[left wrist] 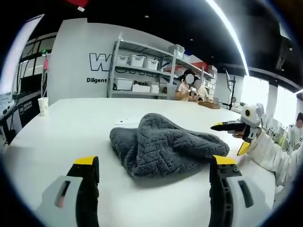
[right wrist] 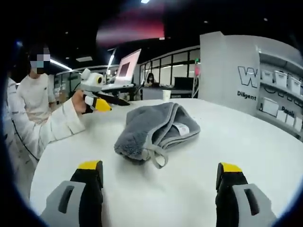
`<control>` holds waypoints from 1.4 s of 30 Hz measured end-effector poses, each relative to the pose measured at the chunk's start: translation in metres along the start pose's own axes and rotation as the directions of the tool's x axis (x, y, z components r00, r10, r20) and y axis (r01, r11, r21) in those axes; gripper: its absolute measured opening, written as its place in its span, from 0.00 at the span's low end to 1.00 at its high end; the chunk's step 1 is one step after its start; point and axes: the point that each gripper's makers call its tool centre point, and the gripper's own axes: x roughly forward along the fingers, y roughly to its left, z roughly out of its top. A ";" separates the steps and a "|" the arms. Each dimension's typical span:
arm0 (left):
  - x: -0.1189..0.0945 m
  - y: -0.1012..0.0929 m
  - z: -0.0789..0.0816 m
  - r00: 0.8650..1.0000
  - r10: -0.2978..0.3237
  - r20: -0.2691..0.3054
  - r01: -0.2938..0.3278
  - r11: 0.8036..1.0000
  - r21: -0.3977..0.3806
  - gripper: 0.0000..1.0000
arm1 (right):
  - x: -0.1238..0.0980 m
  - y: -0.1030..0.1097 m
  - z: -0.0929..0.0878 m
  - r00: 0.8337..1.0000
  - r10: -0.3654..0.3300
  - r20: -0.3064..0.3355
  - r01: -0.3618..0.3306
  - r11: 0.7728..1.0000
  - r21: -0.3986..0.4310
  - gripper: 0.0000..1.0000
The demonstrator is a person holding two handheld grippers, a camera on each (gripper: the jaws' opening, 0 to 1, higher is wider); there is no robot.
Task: Open the folded towel by lifting each exposed corner and separating the folded layers until the towel lies flat within the target outline without major curled edges
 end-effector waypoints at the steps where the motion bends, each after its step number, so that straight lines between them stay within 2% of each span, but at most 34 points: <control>1: 0.000 0.005 -0.004 0.999 0.035 -0.025 -0.034 0.999 0.032 0.96 | 0.000 -0.001 0.000 1.000 -0.006 0.000 0.006 1.000 0.009 0.99; 5: 0.004 0.000 -0.006 0.999 0.019 -0.036 -0.018 1.000 0.024 0.96 | -0.001 0.001 -0.002 1.000 -0.003 -0.008 0.003 1.000 0.001 0.99; 9: 0.004 -0.005 0.003 0.999 0.027 -0.032 -0.026 0.999 0.041 0.94 | 0.000 0.002 -0.001 1.000 0.003 0.001 -0.003 1.000 -0.001 0.99; 11: 0.004 -0.011 0.013 1.000 0.020 -0.018 -0.019 0.998 0.061 0.94 | -0.001 0.005 0.003 1.000 0.017 0.018 -0.017 1.000 0.012 0.99; 16: 0.010 -0.020 0.037 1.000 -0.005 0.018 0.003 0.997 0.082 0.88 | 0.000 0.004 0.001 1.000 0.000 -0.001 0.000 1.000 -0.012 0.99; 19: 0.015 -0.021 0.050 0.999 0.012 0.052 -0.015 0.998 0.067 0.87 | 0.000 0.005 -0.001 1.000 0.006 -0.002 -0.006 1.000 -0.009 0.99; 20: 0.018 -0.025 0.054 0.998 -0.004 0.055 -0.001 0.997 0.083 0.87 | 0.001 0.004 -0.002 1.000 0.008 -0.001 -0.008 1.000 0.000 0.99; 23: 0.025 -0.031 0.060 0.999 -0.020 0.045 0.015 0.993 0.113 0.86 | 0.001 -0.001 -0.004 1.000 -0.003 -0.003 0.003 1.000 0.012 0.99; 26: 0.032 -0.028 0.063 1.000 0.000 0.025 -0.004 0.988 0.152 0.85 | -0.001 -0.002 -0.002 1.000 -0.014 0.000 0.014 1.000 0.007 0.99; 29: 0.036 -0.029 0.076 0.998 0.002 0.069 -0.013 0.986 0.164 0.88 | -0.004 0.000 0.003 1.000 -0.018 0.011 0.018 1.000 -0.006 0.99; 31: 0.039 -0.029 0.077 0.998 -0.001 0.056 -0.009 0.985 0.173 0.84 | -0.004 0.001 0.006 1.000 -0.015 0.028 0.015 1.000 -0.005 0.99; 34: 0.047 -0.027 0.077 0.999 0.006 0.040 -0.014 0.982 0.188 0.83 | -0.004 0.000 0.010 0.999 -0.016 0.050 0.017 1.000 -0.006 0.99; 39: 0.063 -0.033 0.081 0.999 -0.021 0.040 0.012 0.979 0.202 0.78 | -0.007 -0.002 0.010 0.998 -0.025 0.050 0.025 1.000 -0.009 0.99; 42: 0.073 -0.037 0.079 0.999 -0.042 0.022 0.037 0.978 0.206 0.74 | -0.007 -0.002 0.010 0.998 -0.024 0.050 0.025 1.000 -0.006 0.99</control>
